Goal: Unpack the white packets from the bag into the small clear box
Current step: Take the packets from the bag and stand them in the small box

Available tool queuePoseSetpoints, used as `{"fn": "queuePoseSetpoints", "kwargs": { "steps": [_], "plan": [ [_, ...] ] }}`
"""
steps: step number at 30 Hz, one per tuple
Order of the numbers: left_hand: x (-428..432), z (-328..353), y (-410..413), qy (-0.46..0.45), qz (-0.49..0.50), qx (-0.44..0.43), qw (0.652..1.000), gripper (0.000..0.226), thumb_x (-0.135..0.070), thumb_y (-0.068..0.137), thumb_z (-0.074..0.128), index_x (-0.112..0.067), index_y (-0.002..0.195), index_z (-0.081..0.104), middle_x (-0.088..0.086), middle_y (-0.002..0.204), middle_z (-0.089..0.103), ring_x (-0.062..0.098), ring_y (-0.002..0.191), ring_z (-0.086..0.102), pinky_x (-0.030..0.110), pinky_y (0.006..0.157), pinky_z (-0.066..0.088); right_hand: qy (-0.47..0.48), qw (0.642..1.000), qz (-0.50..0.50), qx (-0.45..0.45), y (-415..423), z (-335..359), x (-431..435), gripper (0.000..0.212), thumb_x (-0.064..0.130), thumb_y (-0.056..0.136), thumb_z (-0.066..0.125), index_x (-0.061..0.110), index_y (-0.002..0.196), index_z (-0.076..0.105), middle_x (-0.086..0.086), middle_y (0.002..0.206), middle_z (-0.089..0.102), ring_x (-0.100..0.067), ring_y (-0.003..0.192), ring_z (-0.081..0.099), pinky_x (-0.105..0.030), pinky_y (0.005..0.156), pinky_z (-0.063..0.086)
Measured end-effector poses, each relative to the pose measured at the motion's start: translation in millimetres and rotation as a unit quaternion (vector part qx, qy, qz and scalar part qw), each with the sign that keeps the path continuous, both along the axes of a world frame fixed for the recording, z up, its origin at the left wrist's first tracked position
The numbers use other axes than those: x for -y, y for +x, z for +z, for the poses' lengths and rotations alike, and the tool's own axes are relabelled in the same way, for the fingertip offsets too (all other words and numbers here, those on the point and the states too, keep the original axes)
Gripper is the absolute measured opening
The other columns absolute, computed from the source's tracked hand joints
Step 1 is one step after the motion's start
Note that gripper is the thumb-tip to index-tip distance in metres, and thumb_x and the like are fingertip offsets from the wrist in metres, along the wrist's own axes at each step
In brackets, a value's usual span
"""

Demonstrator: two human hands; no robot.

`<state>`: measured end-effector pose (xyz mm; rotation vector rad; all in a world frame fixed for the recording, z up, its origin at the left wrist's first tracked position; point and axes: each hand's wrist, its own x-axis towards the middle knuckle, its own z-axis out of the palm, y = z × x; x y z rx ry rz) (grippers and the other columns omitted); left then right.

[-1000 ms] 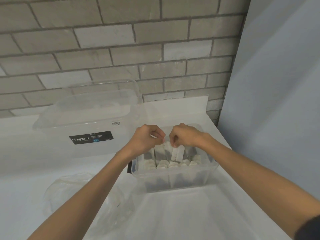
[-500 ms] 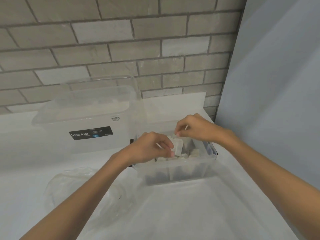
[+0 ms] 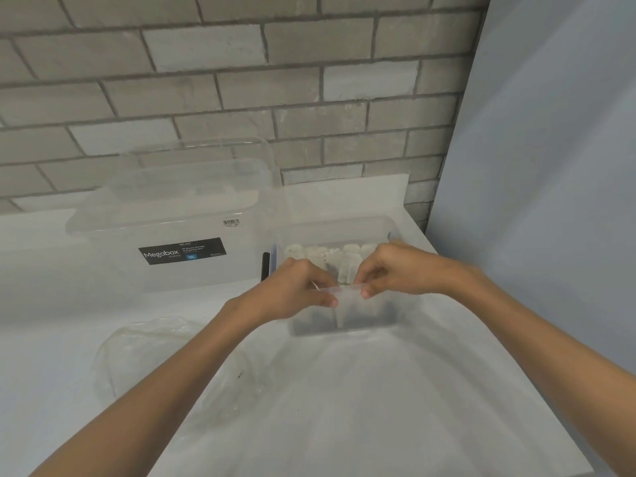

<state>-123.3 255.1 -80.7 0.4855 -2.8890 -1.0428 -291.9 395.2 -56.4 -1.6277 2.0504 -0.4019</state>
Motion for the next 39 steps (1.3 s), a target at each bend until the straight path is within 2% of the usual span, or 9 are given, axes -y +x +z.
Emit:
{"fn": "queuePoseSetpoints", "kwargs": {
  "steps": [6, 10, 15, 18, 21, 23, 26, 35, 39],
  "plan": [
    [21, -10, -31, -0.05, 0.029, -0.048, 0.997, 0.016, -0.029, 0.087, 0.068, -0.019, 0.099, 0.075, 0.003, 0.08, 0.069, 0.022, 0.08, 0.057, 0.034, 0.072, 0.045, -0.058, 0.997, -0.044, -0.026, -27, -11, 23, 0.009, 0.016, 0.086, 0.069, 0.018, 0.093, 0.075, -0.002, 0.084, 0.071, -0.014, 0.087, 0.06, -0.012, 0.076, 0.04],
    [38, -13, -52, -0.057, 0.036, -0.059, 0.996, 0.016, -0.03, 0.09, 0.064, -0.019, 0.097, 0.074, 0.008, 0.082, 0.068, 0.025, 0.078, 0.054, 0.034, 0.07, 0.041, -0.075, 0.994, -0.055, -0.063, -44, -17, 42, 0.012, 0.014, 0.089, 0.064, 0.021, 0.085, 0.073, -0.005, 0.084, 0.069, -0.023, 0.087, 0.06, -0.035, 0.084, 0.048],
    [55, -12, -79, -0.036, 0.065, -0.064, 0.995, 0.018, -0.024, 0.091, 0.064, -0.017, 0.105, 0.073, -0.004, 0.08, 0.062, 0.015, 0.079, 0.05, 0.019, 0.066, 0.035, -0.081, 0.987, -0.075, -0.116, -62, -22, 66, 0.015, 0.013, 0.092, 0.057, 0.018, 0.087, 0.071, -0.008, 0.086, 0.063, -0.029, 0.085, 0.06, -0.043, 0.085, 0.05],
    [65, -15, -94, -0.028, 0.091, -0.075, 0.993, 0.022, -0.02, 0.09, 0.065, -0.014, 0.11, 0.072, 0.002, 0.101, 0.068, 0.018, 0.096, 0.057, 0.021, 0.081, 0.038, -0.064, 0.985, -0.091, -0.135, -70, -23, 80, 0.018, 0.013, 0.095, 0.052, 0.018, 0.093, 0.069, -0.011, 0.092, 0.061, -0.032, 0.088, 0.059, -0.046, 0.085, 0.05],
    [77, -18, -106, -0.02, 0.113, -0.086, 0.99, 0.022, -0.017, 0.088, 0.067, -0.011, 0.108, 0.072, 0.004, 0.112, 0.07, 0.022, 0.109, 0.059, 0.031, 0.097, 0.044, -0.066, 0.983, -0.096, -0.142, -72, -21, 91, 0.024, 0.008, 0.096, 0.047, 0.019, 0.085, 0.065, -0.012, 0.095, 0.057, -0.032, 0.088, 0.057, -0.039, 0.083, 0.048],
    [86, -20, -114, -0.013, 0.127, -0.084, 0.988, 0.023, -0.018, 0.087, 0.068, -0.012, 0.109, 0.072, 0.004, 0.115, 0.069, 0.022, 0.112, 0.059, 0.035, 0.101, 0.044, -0.064, 0.981, -0.1, -0.151, -73, -19, 96, 0.037, 0.003, 0.094, 0.042, 0.025, 0.066, 0.05, -0.009, 0.089, 0.048, -0.03, 0.079, 0.05, -0.033, 0.067, 0.04],
    [97, -26, -123, -0.002, 0.147, -0.086, 0.985, 0.024, -0.019, 0.086, 0.07, -0.016, 0.11, 0.072, 0.002, 0.117, 0.069, 0.022, 0.115, 0.058, 0.038, 0.103, 0.043, -0.06, 0.98, -0.113, -0.15, -75, -17, 104, 0.041, -0.004, 0.09, 0.036, 0.025, 0.06, 0.037, -0.008, 0.087, 0.039, -0.025, 0.073, 0.041, -0.028, 0.054, 0.025],
    [115, -30, -136, -0.014, 0.167, -0.075, 0.983, 0.03, -0.028, 0.086, 0.069, -0.019, 0.115, 0.07, 0.002, 0.121, 0.066, 0.021, 0.12, 0.054, 0.028, 0.104, 0.037, -0.073, 0.98, -0.113, -0.149, -82, -17, 118, 0.04, -0.011, 0.081, 0.032, 0.022, 0.06, 0.034, -0.009, 0.085, 0.039, -0.026, 0.072, 0.041, -0.026, 0.051, 0.024],
    [120, -32, -139, -0.018, 0.166, -0.081, 0.983, 0.03, -0.028, 0.085, 0.07, -0.019, 0.114, 0.07, 0.0, 0.121, 0.067, 0.02, 0.121, 0.054, 0.03, 0.106, 0.037, -0.064, 0.977, -0.106, -0.171, -82, -18, 120, 0.032, -0.012, 0.082, 0.03, 0.016, 0.072, 0.043, -0.008, 0.085, 0.039, -0.028, 0.083, 0.045, -0.033, 0.067, 0.034]
  ]
}}
